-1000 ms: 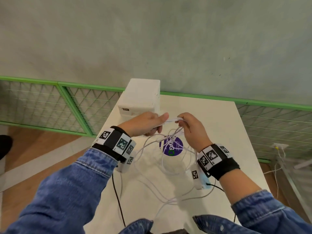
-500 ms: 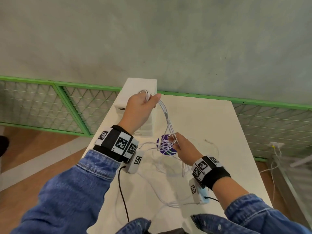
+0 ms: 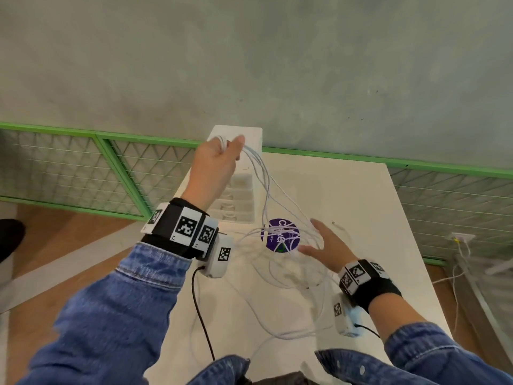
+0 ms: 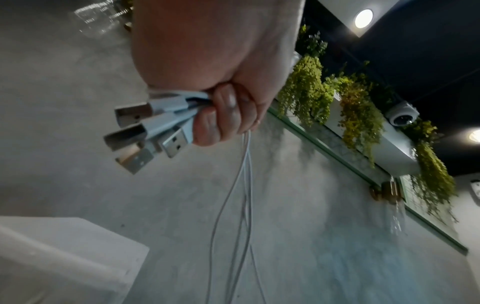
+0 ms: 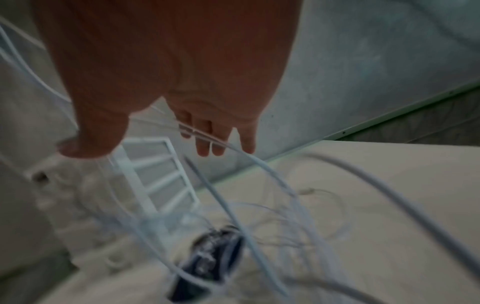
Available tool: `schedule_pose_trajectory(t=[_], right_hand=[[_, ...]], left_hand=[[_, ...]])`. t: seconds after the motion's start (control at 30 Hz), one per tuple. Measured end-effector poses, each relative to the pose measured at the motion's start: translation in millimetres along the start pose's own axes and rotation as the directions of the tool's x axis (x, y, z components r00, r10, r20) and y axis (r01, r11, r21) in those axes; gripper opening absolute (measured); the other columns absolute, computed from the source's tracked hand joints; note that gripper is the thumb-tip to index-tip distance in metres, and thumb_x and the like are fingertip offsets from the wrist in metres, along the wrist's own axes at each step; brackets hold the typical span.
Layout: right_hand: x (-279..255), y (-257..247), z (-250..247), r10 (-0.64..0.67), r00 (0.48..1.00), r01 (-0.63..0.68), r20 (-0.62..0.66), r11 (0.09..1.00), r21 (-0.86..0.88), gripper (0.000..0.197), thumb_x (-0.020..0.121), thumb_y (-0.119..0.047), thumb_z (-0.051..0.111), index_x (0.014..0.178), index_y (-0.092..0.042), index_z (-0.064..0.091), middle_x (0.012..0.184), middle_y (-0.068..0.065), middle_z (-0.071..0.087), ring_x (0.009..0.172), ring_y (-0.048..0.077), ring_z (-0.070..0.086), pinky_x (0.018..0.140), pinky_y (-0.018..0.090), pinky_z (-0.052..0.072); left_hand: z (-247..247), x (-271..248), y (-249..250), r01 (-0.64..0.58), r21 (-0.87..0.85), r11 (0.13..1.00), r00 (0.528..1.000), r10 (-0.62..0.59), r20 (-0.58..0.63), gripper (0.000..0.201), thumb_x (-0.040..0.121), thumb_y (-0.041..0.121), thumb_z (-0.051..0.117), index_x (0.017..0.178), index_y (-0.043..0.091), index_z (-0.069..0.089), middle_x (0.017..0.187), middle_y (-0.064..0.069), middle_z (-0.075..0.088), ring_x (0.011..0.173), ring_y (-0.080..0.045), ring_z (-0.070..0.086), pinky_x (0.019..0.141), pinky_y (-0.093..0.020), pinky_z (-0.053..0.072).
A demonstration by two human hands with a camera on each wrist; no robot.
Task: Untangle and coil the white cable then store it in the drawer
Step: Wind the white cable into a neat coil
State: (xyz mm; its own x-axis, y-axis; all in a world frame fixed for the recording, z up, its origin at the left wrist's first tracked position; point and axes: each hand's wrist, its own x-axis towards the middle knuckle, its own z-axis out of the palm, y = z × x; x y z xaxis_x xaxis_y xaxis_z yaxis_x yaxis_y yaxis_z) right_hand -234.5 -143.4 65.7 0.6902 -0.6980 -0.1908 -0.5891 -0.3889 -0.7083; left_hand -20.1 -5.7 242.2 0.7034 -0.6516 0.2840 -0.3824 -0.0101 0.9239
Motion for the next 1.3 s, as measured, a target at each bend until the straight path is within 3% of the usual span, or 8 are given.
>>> schedule_pose_trajectory(t=[0.27,0.4,0.5,0.63,0.83,1.03,1.17,1.3], right_hand=[[-8,-119,-13,-0.406,0.877,0.472,-0.259,0.829,0.3,0.069,0.085,-0.033,0.062,0.143,-0.025,0.025,0.135,-0.014,0.043,0.126,-0.003,0.04,0.1,0.009,0.031],[-6,-127,-14,-0.333,0.853,0.498,-0.401,0.75,0.435,0.022,0.096,-0.009,0.042,0.108,-0.017,0.058,0.072,-0.003,0.053,0.07,0.01,0.051,0.073,0.026,0.042],[-2,-123,-26,-0.317,0.789,0.554,-0.527,0.738,0.386,0.024,0.094,-0.007,0.043,0.094,-0.023,0.06,0.068,-0.008,0.048,0.064,0.004,0.044,0.066,0.021,0.041],[4,-124,-36,-0.352,0.726,0.607,-0.591,0.733,0.308,0.023,0.091,0.001,0.046,0.094,-0.013,0.065,0.078,-0.014,0.057,0.065,0.0,0.048,0.066,0.008,0.037],[12,-114,-32,-0.422,0.76,0.603,-0.495,0.743,0.292,0.033,0.091,-0.005,0.047,0.119,-0.017,0.06,0.076,0.012,0.051,0.068,0.001,0.045,0.07,0.01,0.037],[12,-102,10,-0.372,0.857,0.483,-0.356,0.821,0.305,0.025,0.095,-0.021,0.041,0.116,-0.021,0.055,0.09,0.023,0.065,0.081,0.036,0.06,0.077,0.051,0.051],[6,-102,19,-0.374,0.889,0.439,-0.264,0.86,0.261,0.017,0.082,-0.015,0.038,0.082,-0.025,0.051,0.06,-0.006,0.05,0.053,0.008,0.045,0.057,0.034,0.04],[-2,-94,22,-0.37,0.918,0.396,-0.145,0.881,0.259,0.024,0.099,-0.021,0.033,0.077,-0.022,0.044,0.063,-0.003,0.046,0.057,0.011,0.043,0.062,0.031,0.04]], left_hand=[[35,-24,10,-0.016,0.091,0.996,0.974,-0.005,0.226,0.039,0.093,0.033,0.056,0.06,0.014,0.045,0.046,0.008,0.044,0.035,0.002,0.041,0.052,-0.024,0.032],[32,-25,10,-0.021,0.081,0.997,0.971,0.001,0.237,0.039,0.093,0.033,0.055,0.059,0.015,0.046,0.042,0.008,0.043,0.034,-0.002,0.038,0.05,-0.024,0.03],[27,-28,-2,0.023,0.13,0.991,0.94,-0.066,0.335,0.04,0.095,0.041,0.047,0.063,0.016,0.048,0.047,0.002,0.042,0.035,-0.003,0.034,0.049,-0.025,0.03],[28,-36,-10,0.145,0.191,0.971,0.803,-0.228,0.551,0.047,0.097,0.05,0.03,0.067,0.016,0.044,0.045,0.008,0.038,0.038,-0.008,0.029,0.043,-0.021,0.026],[29,-42,2,0.391,-0.038,0.92,0.588,-0.217,0.779,0.053,0.098,0.051,0.019,0.062,0.016,0.036,0.041,0.006,0.025,0.039,-0.01,0.015,0.044,-0.025,0.011],[40,-35,20,0.545,-0.451,0.706,0.651,-0.018,0.759,0.052,0.1,0.042,0.014,0.066,0.011,0.037,0.037,0.01,0.027,0.033,-0.004,0.019,0.042,-0.023,0.013],[45,-33,23,0.526,-0.606,0.596,0.739,0.032,0.673,0.053,0.1,0.044,0.014,0.074,0.009,0.045,0.039,0.011,0.03,0.034,-0.003,0.024,0.044,-0.023,0.018],[42,-24,35,0.362,-0.753,0.55,0.881,0.062,0.469,0.055,0.101,0.043,0.014,0.082,0.009,0.054,0.041,0.01,0.031,0.036,-0.005,0.025,0.046,-0.023,0.021]])
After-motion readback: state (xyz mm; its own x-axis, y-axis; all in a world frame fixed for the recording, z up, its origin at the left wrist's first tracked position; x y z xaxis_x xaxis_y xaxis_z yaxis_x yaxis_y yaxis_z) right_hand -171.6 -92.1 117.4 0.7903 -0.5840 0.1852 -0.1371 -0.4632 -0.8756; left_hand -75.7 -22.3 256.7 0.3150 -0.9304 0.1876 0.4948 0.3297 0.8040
